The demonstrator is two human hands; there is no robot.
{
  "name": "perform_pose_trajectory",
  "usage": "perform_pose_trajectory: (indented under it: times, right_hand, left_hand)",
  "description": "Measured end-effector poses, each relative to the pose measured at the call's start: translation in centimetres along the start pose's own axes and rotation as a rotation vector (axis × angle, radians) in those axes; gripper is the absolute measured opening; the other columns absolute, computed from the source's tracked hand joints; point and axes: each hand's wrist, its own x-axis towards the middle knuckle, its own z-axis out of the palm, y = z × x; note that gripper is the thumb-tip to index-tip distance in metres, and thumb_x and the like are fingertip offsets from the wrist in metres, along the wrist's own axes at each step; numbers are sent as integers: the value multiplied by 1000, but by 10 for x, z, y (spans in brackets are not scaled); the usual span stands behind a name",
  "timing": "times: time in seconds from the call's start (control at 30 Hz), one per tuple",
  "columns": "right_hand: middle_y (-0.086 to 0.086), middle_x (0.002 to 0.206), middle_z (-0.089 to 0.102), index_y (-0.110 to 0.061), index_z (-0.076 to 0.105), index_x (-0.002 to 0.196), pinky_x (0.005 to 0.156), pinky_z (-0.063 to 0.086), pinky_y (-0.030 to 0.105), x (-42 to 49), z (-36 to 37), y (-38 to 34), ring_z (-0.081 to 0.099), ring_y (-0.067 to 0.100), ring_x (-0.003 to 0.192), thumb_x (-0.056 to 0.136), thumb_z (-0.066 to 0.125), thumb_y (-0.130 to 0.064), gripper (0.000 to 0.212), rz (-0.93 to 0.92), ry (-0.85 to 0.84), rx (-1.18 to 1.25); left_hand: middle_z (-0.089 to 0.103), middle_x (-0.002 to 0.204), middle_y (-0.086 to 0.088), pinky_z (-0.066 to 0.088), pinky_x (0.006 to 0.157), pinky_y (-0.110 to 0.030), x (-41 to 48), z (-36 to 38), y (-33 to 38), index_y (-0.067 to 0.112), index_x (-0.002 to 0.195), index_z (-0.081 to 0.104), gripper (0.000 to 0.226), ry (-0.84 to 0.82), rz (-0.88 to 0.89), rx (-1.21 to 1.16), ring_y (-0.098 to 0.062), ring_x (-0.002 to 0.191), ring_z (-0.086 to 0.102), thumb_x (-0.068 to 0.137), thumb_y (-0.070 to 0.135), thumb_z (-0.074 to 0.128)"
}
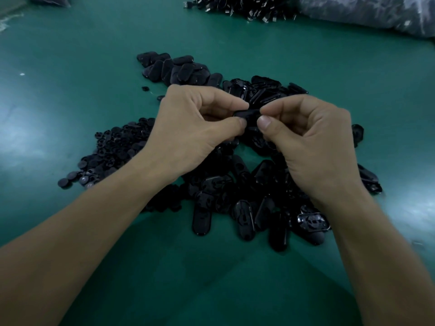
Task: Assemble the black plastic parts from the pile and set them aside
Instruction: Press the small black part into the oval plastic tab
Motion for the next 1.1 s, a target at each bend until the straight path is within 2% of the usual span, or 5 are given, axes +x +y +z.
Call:
perform_pose_trajectory:
  times: [0.33,0.77,0.83,0.97,1.1]
  right_hand:
    - [-5,86,71,-35,53,85,75,56,26,-2,1,-1,70,11,83,85,78,-13,33,-3,6,-68]
    - [-4,77,70,-32,52,71,65,58,32,-7,4,-6,68,12,71,83,80,-12,36,-1,29,-240]
    - [-3,75,71,-29,52,69,63,58,35,-8,5,-6,69,14,70,83,81,-13,36,8,43,-263]
    - [-4,71,70,-30,52,65,63,60,38,-8,8,-6,70,15,69,82,81,-11,38,23,70,-246]
    - [-7,68,69,-33,53,67,61,60,40,-9,9,-8,69,14,65,86,76,-9,38,19,39,-207]
  left_hand:
    - [78,82,0,60,71,-25,0,0,-2,19,92,76,21,-46,31,-11,-13,74,74,80,4,81]
    - [77,85,5,59,76,-25,0,1,-4,23,92,74,21,-114,83,152,-7,78,73,82,6,79]
    - [76,86,6,59,75,-24,-2,3,-4,23,92,73,20,-107,102,185,-7,77,73,81,6,79]
    - [72,76,16,51,63,-10,-6,8,-4,26,88,72,22,-35,162,274,3,67,68,77,9,79]
    - [68,71,18,46,60,-6,-7,9,-5,24,87,71,18,30,199,324,5,65,65,78,13,82]
